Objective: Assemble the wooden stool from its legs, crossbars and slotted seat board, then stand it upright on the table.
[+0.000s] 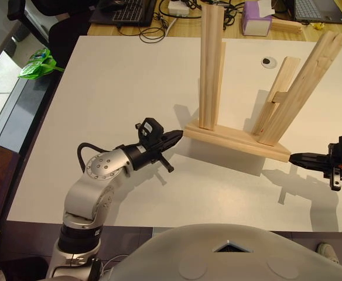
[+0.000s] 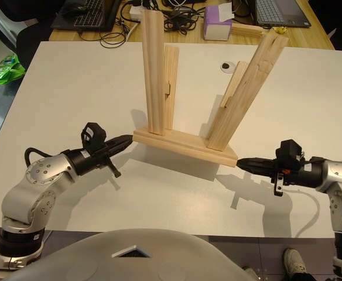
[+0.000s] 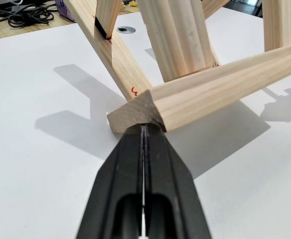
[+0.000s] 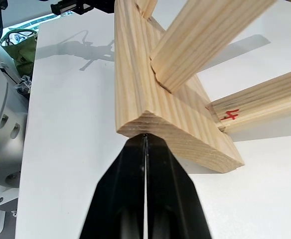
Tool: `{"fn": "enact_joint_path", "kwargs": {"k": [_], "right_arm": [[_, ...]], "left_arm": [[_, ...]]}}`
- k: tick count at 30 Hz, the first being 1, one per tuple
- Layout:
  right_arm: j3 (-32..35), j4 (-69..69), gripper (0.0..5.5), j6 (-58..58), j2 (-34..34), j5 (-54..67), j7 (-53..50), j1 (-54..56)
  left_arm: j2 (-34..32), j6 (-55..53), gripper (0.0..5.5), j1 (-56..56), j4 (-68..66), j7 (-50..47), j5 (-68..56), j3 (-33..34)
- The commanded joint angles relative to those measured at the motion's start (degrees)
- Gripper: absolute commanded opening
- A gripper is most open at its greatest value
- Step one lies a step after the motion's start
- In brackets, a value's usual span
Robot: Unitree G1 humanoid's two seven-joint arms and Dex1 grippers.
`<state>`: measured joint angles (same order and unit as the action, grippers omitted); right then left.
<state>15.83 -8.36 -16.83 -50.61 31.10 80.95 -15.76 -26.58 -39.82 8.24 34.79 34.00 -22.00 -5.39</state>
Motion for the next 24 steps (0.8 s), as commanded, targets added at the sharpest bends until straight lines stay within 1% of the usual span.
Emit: {"fn": "enact_joint_path", "kwargs": {"k": [1, 24], "right_arm": [[-1.0, -4.7, 0.0, -1.4, 0.8, 4.1, 0.4, 2.4], [0.5, -10.7, 0.0, -7.8, 2.0, 6.9, -3.3, 2.5]], "left_arm": [[1.8, -0.1, 0.03, -1.7, 3.3, 3.6, -6.1, -2.9], [2.1, -1.9, 0.03, -3.5, 4.3, 2.4, -10.1, -0.7]]}}
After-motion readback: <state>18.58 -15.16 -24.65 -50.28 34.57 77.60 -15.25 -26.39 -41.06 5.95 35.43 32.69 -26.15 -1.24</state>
